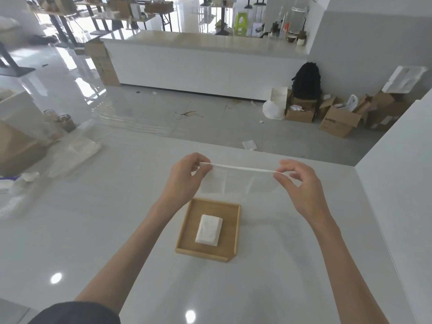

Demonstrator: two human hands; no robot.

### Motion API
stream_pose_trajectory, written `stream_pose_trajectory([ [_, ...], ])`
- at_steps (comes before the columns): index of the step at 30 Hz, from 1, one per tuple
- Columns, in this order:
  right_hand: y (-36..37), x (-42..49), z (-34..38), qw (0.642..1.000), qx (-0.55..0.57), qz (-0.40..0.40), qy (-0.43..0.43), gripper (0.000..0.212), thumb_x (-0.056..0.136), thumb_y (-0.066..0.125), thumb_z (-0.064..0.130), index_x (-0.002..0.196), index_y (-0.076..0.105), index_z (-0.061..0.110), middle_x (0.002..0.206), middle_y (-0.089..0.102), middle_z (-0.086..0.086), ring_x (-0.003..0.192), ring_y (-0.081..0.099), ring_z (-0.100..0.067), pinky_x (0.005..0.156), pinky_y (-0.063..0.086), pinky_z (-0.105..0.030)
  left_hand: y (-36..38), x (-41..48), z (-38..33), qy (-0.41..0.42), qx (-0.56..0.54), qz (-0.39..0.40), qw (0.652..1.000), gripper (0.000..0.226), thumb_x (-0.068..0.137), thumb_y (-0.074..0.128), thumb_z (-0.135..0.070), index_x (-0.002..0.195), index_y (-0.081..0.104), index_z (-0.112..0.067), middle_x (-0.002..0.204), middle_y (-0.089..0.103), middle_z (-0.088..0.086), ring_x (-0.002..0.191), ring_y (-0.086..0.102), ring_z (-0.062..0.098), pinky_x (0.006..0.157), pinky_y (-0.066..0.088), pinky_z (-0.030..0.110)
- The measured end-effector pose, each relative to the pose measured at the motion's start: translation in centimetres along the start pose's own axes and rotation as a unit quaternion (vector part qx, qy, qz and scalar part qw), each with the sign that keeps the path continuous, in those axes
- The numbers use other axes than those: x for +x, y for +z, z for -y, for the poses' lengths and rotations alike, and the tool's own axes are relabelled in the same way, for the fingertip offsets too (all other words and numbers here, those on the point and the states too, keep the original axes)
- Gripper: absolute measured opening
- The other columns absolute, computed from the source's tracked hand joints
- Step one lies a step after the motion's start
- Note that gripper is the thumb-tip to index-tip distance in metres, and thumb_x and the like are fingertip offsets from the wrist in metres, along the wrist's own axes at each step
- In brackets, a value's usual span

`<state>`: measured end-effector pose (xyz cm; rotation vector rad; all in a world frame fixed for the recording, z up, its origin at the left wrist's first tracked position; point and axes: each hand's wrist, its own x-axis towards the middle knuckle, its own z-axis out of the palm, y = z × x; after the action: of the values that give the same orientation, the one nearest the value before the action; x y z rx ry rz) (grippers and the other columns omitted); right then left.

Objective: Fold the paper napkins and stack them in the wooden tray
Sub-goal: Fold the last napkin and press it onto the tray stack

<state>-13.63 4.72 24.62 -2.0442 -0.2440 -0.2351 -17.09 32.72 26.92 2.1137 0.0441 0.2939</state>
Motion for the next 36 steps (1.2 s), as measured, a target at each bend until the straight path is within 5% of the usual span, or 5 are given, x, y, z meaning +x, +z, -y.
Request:
stream_pose_trajectory([
  [6, -0.6, 0.5, 1.7, 0.996, 0.088, 0.022, 0.017, 0.01, 0.092, 0.072, 0.016, 0.089, 0.069, 0.025, 0.09, 0.073, 0.007, 0.086, 0.069, -0.008, 0.078, 0.049, -0.016, -1.2, -0.5, -0.4, -0.028, 0.031, 0.036, 0.998, 0.007, 0.097, 0.059, -0.017, 0.09, 0.062, -0.017, 0.088, 0.068, -0.002, 0.08, 0.062, 0.014, 0.072, 0.045, 0.026],
  [11, -0.8, 2.1, 5.3, 0.986, -0.015, 0.163, -0.025, 0.013, 0.09, 0.074, 0.02, 0.084, 0.071, 0.031, 0.077, 0.072, 0.014, 0.072, 0.064, -0.003, 0.066, 0.044, -0.013, 0.6, -1.5, -1.7, -0.013, 0.151, 0.202, 0.968, 0.062, 0.09, 0.071, -0.038, 0.142, 0.042, -0.021, 0.144, 0.05, -0.004, 0.135, 0.045, 0.013, 0.11, 0.035, 0.029],
  [16, -0.6, 4.1, 9.3, 0.943, -0.141, 0.285, -0.091, 0.017, 0.089, 0.074, 0.018, 0.081, 0.071, 0.033, 0.085, 0.075, 0.01, 0.086, 0.068, -0.011, 0.08, 0.051, -0.03, 4.1, -1.0, -4.4, 0.004, 0.005, 0.253, 0.968, 0.023, 0.099, 0.059, -0.027, 0.102, 0.068, -0.006, 0.09, 0.067, 0.003, 0.081, 0.062, 0.019, 0.077, 0.048, 0.038],
  [25, -2.5, 1.8, 6.1, 0.972, 0.157, 0.109, 0.14, 0.041, 0.091, 0.058, 0.059, 0.118, 0.063, 0.028, 0.109, 0.074, -0.001, 0.091, 0.072, -0.018, 0.077, 0.059, -0.031, 3.0, -0.7, -4.4, -0.092, -0.297, 0.138, 0.94, 0.021, 0.099, 0.061, -0.023, 0.099, 0.072, -0.006, 0.104, 0.077, 0.011, 0.093, 0.074, 0.023, 0.082, 0.06, 0.035],
  [36, -0.4, -0.2, 4.2, 0.958, 0.24, 0.05, 0.148, 0.02, 0.095, 0.069, 0.021, 0.11, 0.074, 0.009, 0.105, 0.079, -0.006, 0.101, 0.074, -0.027, 0.091, 0.059, -0.039, 3.3, -0.4, -4.5, -0.095, -0.307, 0.166, 0.932, 0.023, 0.102, 0.056, -0.018, 0.114, 0.07, -0.005, 0.106, 0.078, 0.009, 0.095, 0.074, 0.02, 0.084, 0.06, 0.035],
])
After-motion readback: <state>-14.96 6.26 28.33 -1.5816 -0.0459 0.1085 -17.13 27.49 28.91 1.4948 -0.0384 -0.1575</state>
